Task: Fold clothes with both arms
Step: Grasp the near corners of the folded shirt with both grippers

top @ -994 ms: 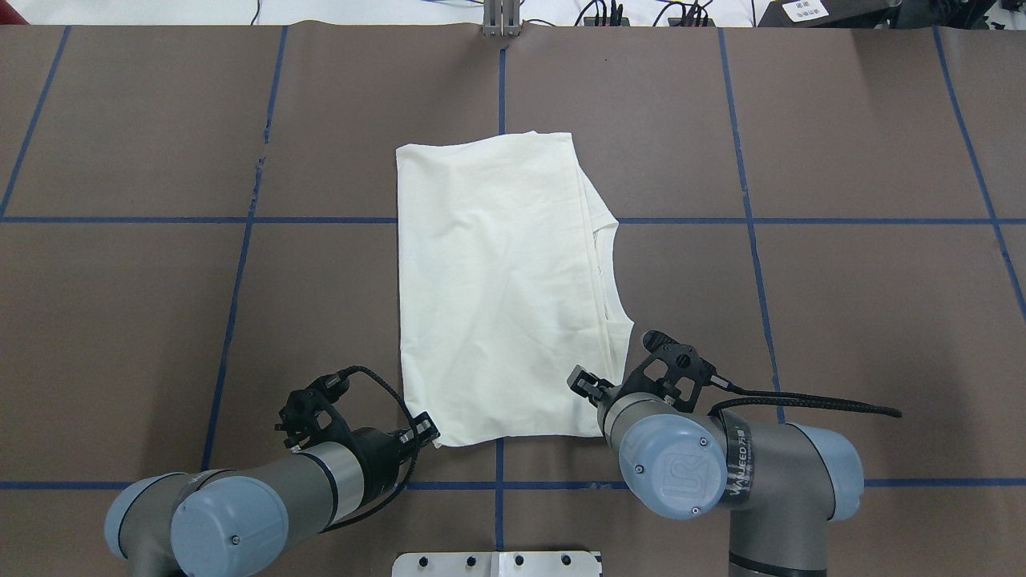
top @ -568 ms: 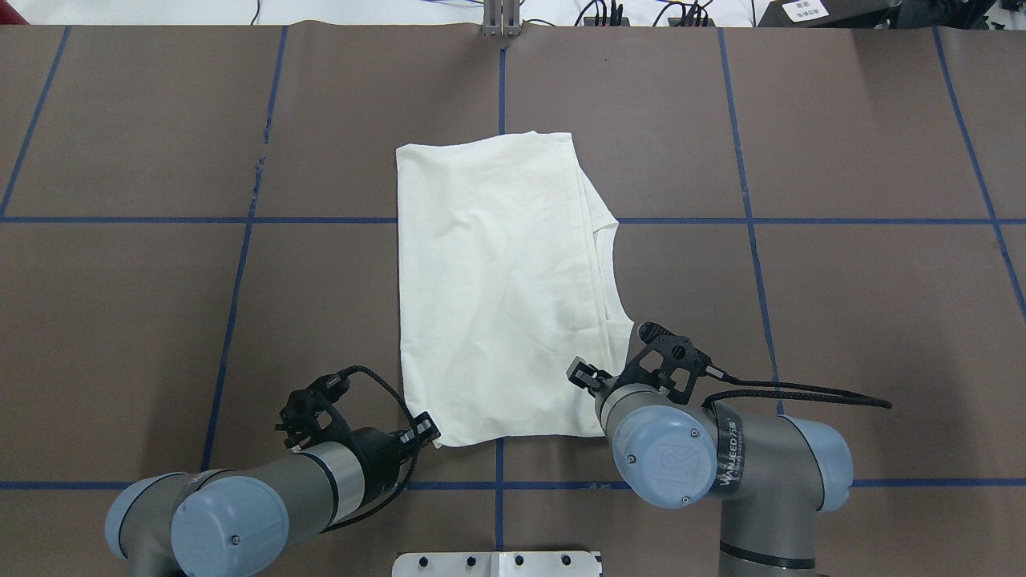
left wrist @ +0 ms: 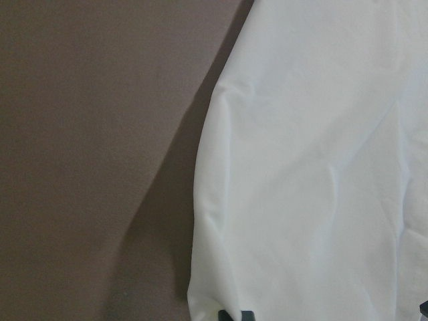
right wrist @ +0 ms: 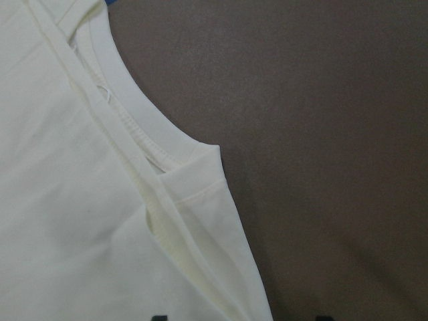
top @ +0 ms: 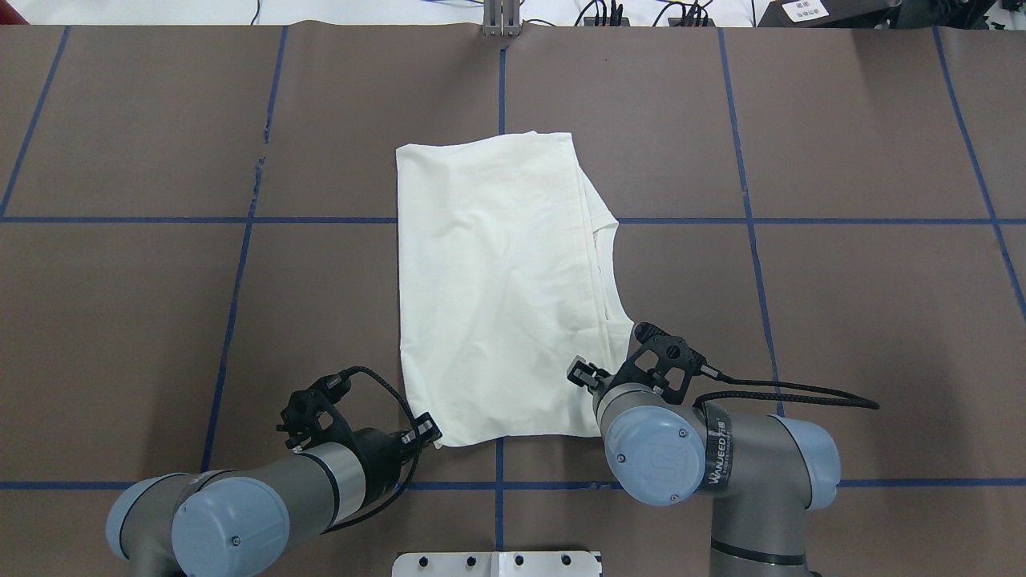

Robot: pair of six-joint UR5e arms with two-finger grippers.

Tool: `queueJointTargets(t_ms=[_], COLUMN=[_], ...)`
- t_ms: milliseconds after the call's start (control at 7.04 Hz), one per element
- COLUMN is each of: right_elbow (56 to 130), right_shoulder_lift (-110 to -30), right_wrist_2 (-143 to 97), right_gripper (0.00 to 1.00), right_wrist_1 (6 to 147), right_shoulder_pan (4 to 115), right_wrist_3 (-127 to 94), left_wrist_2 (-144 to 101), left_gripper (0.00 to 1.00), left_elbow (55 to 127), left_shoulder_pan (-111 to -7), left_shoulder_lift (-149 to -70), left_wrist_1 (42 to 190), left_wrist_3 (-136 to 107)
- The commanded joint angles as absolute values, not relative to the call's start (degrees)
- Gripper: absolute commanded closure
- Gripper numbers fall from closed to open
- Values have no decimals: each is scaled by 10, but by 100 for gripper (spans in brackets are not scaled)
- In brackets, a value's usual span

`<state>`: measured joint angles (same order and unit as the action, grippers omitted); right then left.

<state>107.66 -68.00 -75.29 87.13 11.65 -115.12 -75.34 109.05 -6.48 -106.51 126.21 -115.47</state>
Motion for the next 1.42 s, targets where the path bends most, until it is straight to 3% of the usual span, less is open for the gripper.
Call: queueJointTargets(t_ms=[0, 284, 426, 710, 994, 1278], right_elbow=[1069, 1070, 1069, 1070, 1076, 1149], right_shoulder_lift=[-677, -675, -671, -671, -671, -683], right_wrist_2=[-747, -745, -745, -746, -744, -748], right_gripper=[27, 34, 49, 100, 100, 100], right_wrist_1=[871, 872, 872, 871, 872, 880], right_shoulder_pan=[112, 108, 108, 106, 106, 114], right_wrist_3=[-1154, -1156, -1157, -1158, -1153, -1147], left_wrist_2=[-754, -754, -754, -754, -754, -765], left_gripper=[100, 100, 100, 100, 100, 100], left_elbow=[1091, 1091, 1091, 1094, 1096, 1170], left_shoulder_pan=[-64, -64, -64, -64, -64, -65], left_shoulder_lift=[-1065, -1065, -1065, -1065, -1065, -1062], left_wrist_1=[1262, 1262, 1262, 1262, 1262, 1194], left_wrist_3=[-1154, -1154, -1154, -1154, -1153, -1149])
